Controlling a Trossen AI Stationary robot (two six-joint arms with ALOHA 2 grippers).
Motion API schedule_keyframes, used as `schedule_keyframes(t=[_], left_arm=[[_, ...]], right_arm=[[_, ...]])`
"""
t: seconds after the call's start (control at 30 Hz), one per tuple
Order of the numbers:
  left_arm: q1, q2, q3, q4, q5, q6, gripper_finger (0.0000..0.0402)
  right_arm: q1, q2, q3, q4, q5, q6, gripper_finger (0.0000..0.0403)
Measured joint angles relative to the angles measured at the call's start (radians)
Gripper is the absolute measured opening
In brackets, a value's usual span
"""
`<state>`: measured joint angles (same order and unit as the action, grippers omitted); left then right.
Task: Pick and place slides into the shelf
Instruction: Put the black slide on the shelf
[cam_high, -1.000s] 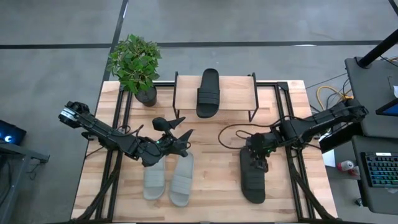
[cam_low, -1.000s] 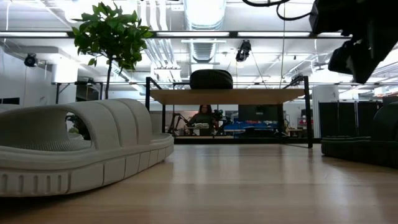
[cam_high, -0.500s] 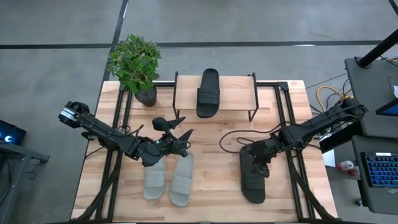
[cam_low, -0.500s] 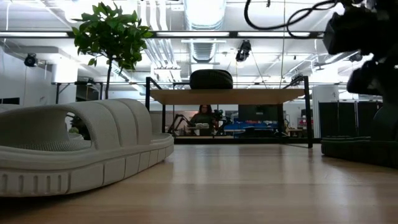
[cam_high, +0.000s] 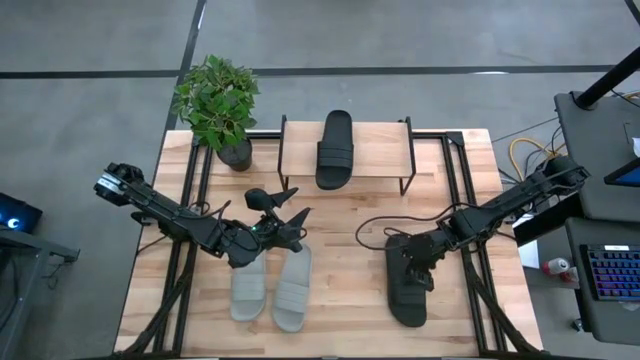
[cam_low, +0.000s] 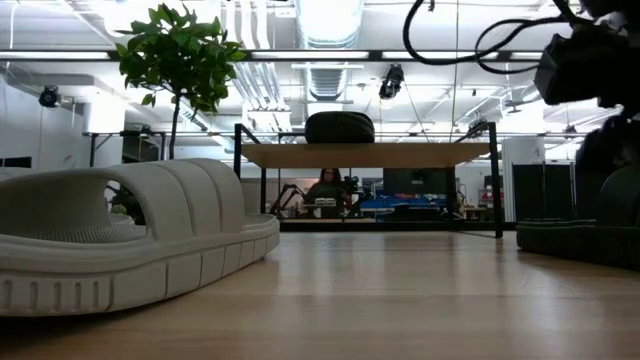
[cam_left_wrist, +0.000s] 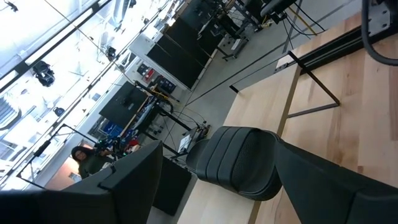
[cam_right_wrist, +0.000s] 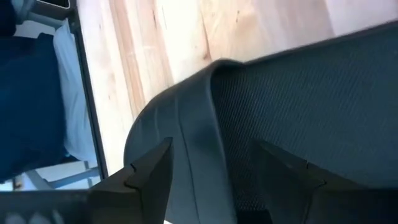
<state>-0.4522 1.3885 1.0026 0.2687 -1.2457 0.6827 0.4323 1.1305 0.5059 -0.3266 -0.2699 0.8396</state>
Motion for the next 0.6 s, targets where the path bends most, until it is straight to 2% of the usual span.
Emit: schedule_keyframes(t=[0.6], left_arm=[[0.000, 0.000, -0.003, 0.002, 0.000, -0.014, 0.0291]], right_arm=[[0.027, 0.003, -0.029, 0.084, 0.008, 0.040, 0.0203]])
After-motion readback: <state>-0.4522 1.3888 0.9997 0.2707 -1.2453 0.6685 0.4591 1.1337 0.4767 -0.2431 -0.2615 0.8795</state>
